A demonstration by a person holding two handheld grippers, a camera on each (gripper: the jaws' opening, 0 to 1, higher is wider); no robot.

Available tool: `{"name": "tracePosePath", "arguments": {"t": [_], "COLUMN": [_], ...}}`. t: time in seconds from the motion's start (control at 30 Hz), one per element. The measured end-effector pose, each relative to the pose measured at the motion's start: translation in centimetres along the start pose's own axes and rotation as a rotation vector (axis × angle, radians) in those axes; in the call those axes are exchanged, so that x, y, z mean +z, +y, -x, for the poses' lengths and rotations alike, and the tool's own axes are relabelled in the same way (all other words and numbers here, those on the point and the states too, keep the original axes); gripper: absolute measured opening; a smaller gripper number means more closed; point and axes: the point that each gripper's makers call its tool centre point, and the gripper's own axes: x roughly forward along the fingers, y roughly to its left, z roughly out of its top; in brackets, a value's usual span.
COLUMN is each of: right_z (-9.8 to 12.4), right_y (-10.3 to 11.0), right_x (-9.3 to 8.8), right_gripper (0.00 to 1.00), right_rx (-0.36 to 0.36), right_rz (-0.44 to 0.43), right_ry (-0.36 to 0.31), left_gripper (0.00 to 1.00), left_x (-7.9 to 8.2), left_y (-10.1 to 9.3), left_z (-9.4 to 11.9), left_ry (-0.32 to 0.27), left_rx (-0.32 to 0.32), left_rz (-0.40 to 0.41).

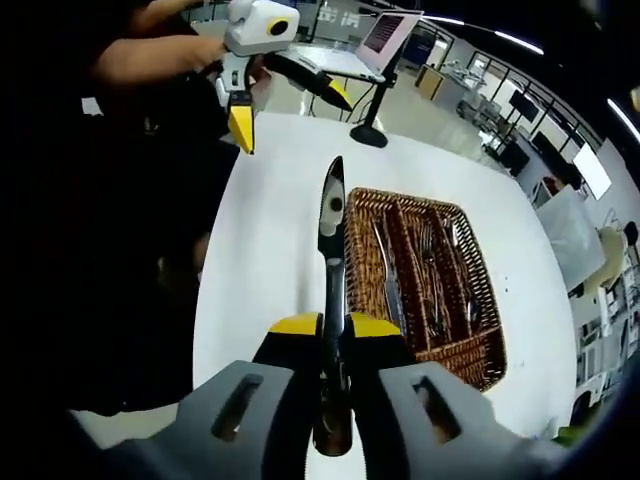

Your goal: Arrange the knives, forks, and spoons in their matching storage slots by inserting each utensil handle-first until every utensil is classified and aligned in the correct compartment

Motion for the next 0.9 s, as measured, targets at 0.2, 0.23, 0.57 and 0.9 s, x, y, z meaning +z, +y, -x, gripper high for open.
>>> {"name": "tracePosePath", "arguments": {"t": [0.2, 0.23, 0.57, 0.9], "right_z": [-0.3, -0.4, -1.3, -2.2], "right_y": [-1.0, -1.1, -3.2, -5.1], "right_x": [0.5, 0.6, 0.9, 1.2], "right_gripper": [0.06, 0.06, 0.06, 0.06], "right_rx": [-0.004, -0.006, -0.018, -0.027], "right_rz": [0.023, 0.025, 0.039, 0.045], "right_ry": [0.007, 0.006, 0.019, 0.000], "left_gripper": [0.99, 0.99, 0.99, 0.99], "left_x": [-0.3, -0.2, 1.1, 1.8], "left_y": [0.4, 0.5, 1.2, 0.7], "left_z": [0.0, 0.0, 0.1, 0.6], "left_ry": [0.013, 0.012, 0.034, 0.041], "left_rx": [0.012, 0.011, -0.017, -0.013], "left_rz": [-0.016, -0.014, -0.066, -0.072]}}
